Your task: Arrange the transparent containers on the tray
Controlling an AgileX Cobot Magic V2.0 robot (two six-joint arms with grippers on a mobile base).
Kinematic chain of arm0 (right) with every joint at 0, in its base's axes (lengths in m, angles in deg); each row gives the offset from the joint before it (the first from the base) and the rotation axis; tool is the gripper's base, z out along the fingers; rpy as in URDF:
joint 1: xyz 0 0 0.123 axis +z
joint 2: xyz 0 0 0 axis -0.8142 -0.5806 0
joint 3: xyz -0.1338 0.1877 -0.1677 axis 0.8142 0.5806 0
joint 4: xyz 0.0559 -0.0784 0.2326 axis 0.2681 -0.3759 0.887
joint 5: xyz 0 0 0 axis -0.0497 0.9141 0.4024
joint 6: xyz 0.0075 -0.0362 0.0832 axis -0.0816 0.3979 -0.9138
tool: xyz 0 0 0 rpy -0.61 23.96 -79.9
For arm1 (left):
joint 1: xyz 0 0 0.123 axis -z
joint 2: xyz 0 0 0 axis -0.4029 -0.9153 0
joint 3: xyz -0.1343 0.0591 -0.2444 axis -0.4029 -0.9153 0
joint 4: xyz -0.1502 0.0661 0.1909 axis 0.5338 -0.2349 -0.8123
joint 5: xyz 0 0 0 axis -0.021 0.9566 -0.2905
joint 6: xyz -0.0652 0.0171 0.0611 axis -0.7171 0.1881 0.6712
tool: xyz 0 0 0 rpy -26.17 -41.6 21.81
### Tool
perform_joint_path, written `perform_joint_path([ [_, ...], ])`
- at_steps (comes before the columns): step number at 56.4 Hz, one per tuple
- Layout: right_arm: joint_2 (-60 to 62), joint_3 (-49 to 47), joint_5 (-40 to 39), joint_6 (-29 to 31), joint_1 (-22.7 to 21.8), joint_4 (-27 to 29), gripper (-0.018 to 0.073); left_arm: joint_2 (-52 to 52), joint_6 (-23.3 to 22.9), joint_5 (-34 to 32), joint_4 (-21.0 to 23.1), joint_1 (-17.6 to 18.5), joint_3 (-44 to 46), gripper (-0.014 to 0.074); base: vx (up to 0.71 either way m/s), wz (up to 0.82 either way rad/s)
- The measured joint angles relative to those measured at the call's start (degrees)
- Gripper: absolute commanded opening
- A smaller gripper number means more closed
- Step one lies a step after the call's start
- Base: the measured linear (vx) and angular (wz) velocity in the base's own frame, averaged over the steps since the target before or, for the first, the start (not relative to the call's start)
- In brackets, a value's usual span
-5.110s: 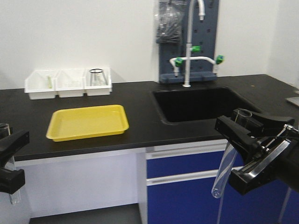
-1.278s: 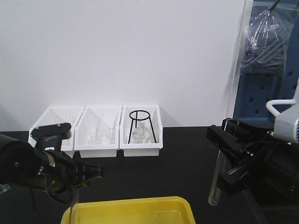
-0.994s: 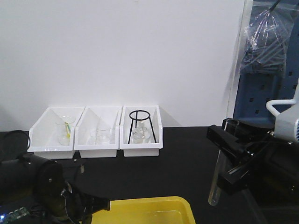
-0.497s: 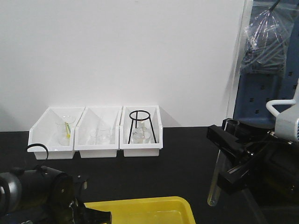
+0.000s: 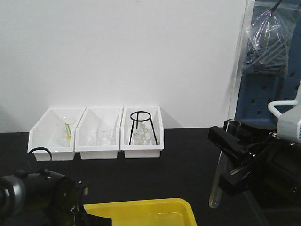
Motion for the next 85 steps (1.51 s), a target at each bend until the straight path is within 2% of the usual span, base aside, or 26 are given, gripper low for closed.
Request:
perform_joint_path([
  [25,0.0,0.0,0.0,-1.7,0.0,0.0,-0.0011,0.6,0.0,1.4,-0.1,0.0,3.0,0.0443,0.0,0.0],
  [33,0.0,0.0,1.3,-5.5,0.0,0.0,-0.0011,2.9,1.3,3.1,-0.1,0.0,9.1,0.0443,0.0,0.0],
  [43,-2.3,0.0,6.1,-10.4,0.0,0.0,-0.0011,7.9,6.2,6.5,-0.1,0.0,20.0,0.0443,0.0,0.0],
  [55,-8.6,0.0,7.4,-19.8,0.0,-0.2,-0.0011,14.9,8.7,8.5,-0.1,0.0,30.3,0.0443,0.0,0.0],
  [61,-13.4,0.0,3.2,-27.1,0.0,-4.1,-0.0011,18.7,9.9,8.6,-0.1,0.0,33.1,0.0443,0.0,0.0],
  [67,-19.6,0.0,-5.7,-35.3,0.0,-10.8,-0.0011,21.3,10.5,9.1,-0.1,0.0,33.5,0.0443,0.0,0.0],
  [72,-24.7,0.0,-11.9,-39.8,0.0,-15.5,-0.0011,22.3,10.8,10.3,-0.1,0.0,33.5,0.0443,0.0,0.0],
  [85,-36.4,-1.0,-18.4,-42.9,0.0,-18.2,-0.0011,22.4,12.0,13.8,-0.1,0.0,33.5,0.0443,0.0,0.0],
])
